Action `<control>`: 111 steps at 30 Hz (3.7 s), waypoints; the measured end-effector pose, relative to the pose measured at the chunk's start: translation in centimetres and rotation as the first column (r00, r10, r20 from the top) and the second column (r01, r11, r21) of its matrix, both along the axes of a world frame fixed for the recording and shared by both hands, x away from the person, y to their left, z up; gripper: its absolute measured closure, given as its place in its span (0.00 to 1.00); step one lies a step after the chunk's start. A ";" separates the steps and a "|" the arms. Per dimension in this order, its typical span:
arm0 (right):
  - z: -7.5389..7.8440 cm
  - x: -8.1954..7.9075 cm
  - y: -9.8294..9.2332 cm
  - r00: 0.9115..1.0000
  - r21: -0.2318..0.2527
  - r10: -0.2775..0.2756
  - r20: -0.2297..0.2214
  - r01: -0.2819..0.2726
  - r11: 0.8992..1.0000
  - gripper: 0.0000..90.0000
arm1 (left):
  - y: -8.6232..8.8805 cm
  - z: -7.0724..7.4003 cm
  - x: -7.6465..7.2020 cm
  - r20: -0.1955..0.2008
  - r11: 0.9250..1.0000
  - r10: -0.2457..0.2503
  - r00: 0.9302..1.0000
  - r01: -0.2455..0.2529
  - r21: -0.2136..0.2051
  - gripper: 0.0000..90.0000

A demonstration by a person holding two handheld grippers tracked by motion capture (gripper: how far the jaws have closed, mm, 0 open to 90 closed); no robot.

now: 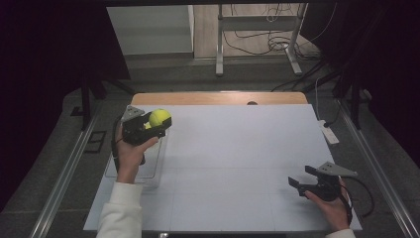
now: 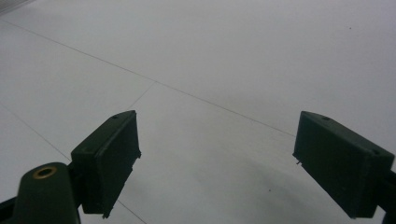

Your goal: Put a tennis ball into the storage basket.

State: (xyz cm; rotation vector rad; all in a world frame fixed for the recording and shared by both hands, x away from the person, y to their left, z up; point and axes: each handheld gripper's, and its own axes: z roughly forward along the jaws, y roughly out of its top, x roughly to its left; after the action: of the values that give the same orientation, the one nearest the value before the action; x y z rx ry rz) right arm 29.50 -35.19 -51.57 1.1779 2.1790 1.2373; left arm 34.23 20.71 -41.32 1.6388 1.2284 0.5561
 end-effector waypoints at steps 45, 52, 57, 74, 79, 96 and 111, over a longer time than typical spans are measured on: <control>0.0 0.1 0.1 1.000 -0.003 0.002 0.000 -0.002 1.000 0.16 | 4.4 -0.7 -1.7 -0.034 0.988 0.142 0.989 -0.140 0.070 0.29; -0.1 0.1 0.1 1.000 -0.003 0.003 0.000 -0.003 1.000 0.16 | 4.8 -1.1 -1.5 -0.048 0.986 0.151 0.987 -0.147 0.074 0.29; -0.1 0.1 0.1 1.000 -0.002 0.005 -0.001 -0.005 1.000 0.16 | 4.8 -1.2 -1.4 -0.050 0.985 0.153 0.987 -0.148 0.083 0.29; -0.1 0.1 0.1 1.000 -0.004 0.003 -0.004 -0.003 1.000 0.16 | 5.8 -3.1 -0.5 -0.135 0.981 0.178 0.975 -0.166 0.095 0.29; -0.1 0.1 0.1 1.000 -0.004 0.003 -0.004 -0.003 1.000 0.16 | 6.2 -3.6 -0.4 -0.159 0.978 0.193 0.968 -0.177 0.106 0.29; -0.2 0.1 0.2 1.000 -0.006 0.005 -0.005 -0.005 1.000 0.16 | 6.6 -4.7 -0.1 -0.209 0.972 0.209 0.955 -0.180 0.150 0.29; -0.2 0.1 0.2 1.000 -0.009 0.008 -0.008 -0.008 1.000 0.16 | 7.2 -5.7 0.3 -0.276 0.963 0.226 0.934 -0.173 0.205 0.29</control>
State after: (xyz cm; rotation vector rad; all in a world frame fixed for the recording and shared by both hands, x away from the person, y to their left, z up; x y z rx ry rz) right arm 29.64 -35.01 -51.78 1.1737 2.1946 1.2262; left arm 34.50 27.93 -47.04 1.8049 1.6213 0.5718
